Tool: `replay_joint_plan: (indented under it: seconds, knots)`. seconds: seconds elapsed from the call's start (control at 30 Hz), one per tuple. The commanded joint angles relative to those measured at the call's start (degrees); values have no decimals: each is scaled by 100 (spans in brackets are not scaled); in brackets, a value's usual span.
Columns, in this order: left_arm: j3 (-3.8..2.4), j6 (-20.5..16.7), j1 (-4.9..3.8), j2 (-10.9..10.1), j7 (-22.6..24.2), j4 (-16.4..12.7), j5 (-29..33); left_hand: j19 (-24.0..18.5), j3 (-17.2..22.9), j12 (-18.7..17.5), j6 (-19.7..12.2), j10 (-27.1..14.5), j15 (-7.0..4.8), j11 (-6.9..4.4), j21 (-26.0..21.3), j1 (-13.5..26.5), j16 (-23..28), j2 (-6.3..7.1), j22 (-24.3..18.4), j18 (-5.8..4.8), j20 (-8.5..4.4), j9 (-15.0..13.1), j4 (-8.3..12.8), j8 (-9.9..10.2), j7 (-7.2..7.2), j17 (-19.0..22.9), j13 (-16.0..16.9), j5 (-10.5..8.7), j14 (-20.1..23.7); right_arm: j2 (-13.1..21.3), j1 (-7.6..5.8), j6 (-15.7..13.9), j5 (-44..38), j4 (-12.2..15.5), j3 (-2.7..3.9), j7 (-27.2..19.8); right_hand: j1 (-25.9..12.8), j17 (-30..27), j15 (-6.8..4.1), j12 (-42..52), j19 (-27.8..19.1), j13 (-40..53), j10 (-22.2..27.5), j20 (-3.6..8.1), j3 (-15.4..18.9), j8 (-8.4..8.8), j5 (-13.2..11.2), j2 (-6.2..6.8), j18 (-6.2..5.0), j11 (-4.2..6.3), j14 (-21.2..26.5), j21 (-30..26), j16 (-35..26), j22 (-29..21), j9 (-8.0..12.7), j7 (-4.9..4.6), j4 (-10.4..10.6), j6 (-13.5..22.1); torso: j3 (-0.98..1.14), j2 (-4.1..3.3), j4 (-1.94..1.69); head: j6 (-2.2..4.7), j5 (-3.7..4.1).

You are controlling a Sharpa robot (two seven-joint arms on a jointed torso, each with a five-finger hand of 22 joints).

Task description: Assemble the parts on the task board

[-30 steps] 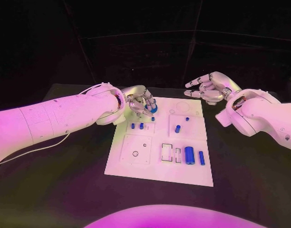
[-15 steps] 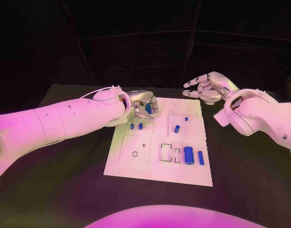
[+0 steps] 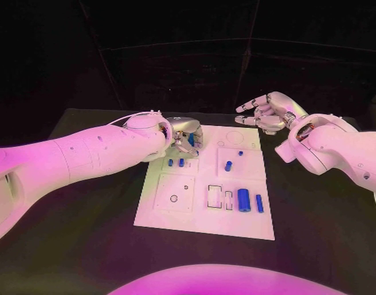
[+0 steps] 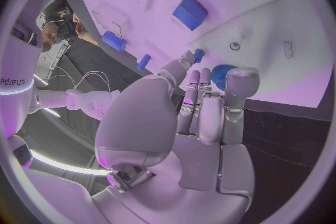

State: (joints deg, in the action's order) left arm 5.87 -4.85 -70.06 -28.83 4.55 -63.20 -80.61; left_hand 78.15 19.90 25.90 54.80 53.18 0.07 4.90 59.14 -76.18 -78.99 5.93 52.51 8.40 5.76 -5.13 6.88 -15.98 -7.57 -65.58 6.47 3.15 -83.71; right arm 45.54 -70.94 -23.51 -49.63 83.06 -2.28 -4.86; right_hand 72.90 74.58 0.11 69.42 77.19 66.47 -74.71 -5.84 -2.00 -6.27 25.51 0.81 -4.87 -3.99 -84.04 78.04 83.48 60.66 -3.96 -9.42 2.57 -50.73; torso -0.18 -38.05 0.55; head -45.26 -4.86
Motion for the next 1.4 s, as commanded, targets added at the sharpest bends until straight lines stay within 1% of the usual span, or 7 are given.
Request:
replay_joint_plan:
  seconds: [0.03, 0.4, 0.6, 0.7, 0.93, 1.23, 1.4]
  knots:
    - [-5, 211, 7, 36, 13, 44, -176, 57, 69, -46, 67, 75, -11, -10, 67, 11, -28, -71, 79, -82, -5, 23, 5, 33, -15, -21, -43, -21, -53, -6, -10, 25, 16, 4, 4, -54, -47, -7, -51, -27, -39, -5, 41, 19, 12, -34, -22, -12, -76, -16, -288, -26, -30, -5, 7, 5, 35, 12, 1, 3, -4, -7, 11]
    - [-6, 324, 31, 155, -52, 176, -189, 128, 226, -179, 177, 227, -23, -22, 225, 52, -42, -74, 271, -116, -22, 91, 43, 114, -14, 2, -182, -21, -86, -20, -10, 32, 16, 1, 4, -53, -42, -10, -51, -23, -42, -2, 39, 19, 8, -34, -21, -19, -78, -15, -287, -31, -33, -14, 7, 5, 38, 13, -2, 5, -7, -15, 4]
    - [-6, 399, 37, 188, -105, 210, -234, 158, 389, -258, 275, 388, -43, -45, 308, 53, -53, -118, 377, -133, -35, 121, 80, 168, -1, 16, -256, -25, -103, -25, -10, 35, 16, -1, 4, -52, -42, -10, -51, -23, -42, -2, 39, 19, 8, -34, -21, -19, -78, -15, -287, -31, -33, -14, 7, 5, 38, 13, -1, 3, -8, -21, 6]
    - [-7, 418, 40, 198, -137, 227, -243, 174, 474, -264, 317, 503, -62, -71, 353, 36, -63, -153, 433, -139, -49, 125, 99, 189, 9, 9, -261, -26, -112, -28, -10, 36, 16, -4, 4, -53, -42, -10, -51, -23, -42, -2, 39, 19, 8, -34, -21, -19, -78, -15, -287, -31, -33, -14, 7, 5, 38, 13, -2, 5, -9, -21, 8]
    - [-7, 452, 45, 205, -230, 249, -350, 231, 847, -354, 538, 825, -115, -124, 498, -64, -86, -308, 613, -171, -98, 118, 205, 228, 19, 4, -268, -32, -144, -32, -10, 40, 16, -6, 4, -54, -42, -10, -51, -23, -42, -2, 39, 19, 8, -34, -21, -19, -78, -15, -287, -31, -33, -14, 7, 5, 38, 13, -1, 2, -8, -29, 9]
    - [-9, 231, 46, 186, -161, 234, -369, 248, 1059, -458, 600, 960, -119, -128, 557, -76, -97, -306, 693, -183, -109, 123, 296, 311, 8, 8, -265, -27, -158, -35, -10, 40, 16, -7, 4, -58, -37, -9, -52, -14, -39, 7, 32, 19, 4, -36, -20, -25, -76, -15, -288, -30, -33, -8, 6, 6, 40, 11, -4, 6, -10, -25, 9]
    - [-14, 30, 46, 105, -45, 110, -321, 263, 1116, -507, 606, 988, -115, -118, 594, -50, -96, -289, 740, -192, -109, 127, 312, 350, -8, 20, -268, -27, -163, -34, -10, 39, 16, -4, 4, -64, -37, -9, -52, -14, -39, 7, 32, 19, 4, -36, -20, -25, -76, -15, -288, -30, -33, -8, 6, 6, 40, 11, -6, 7, -16, -11, 11]
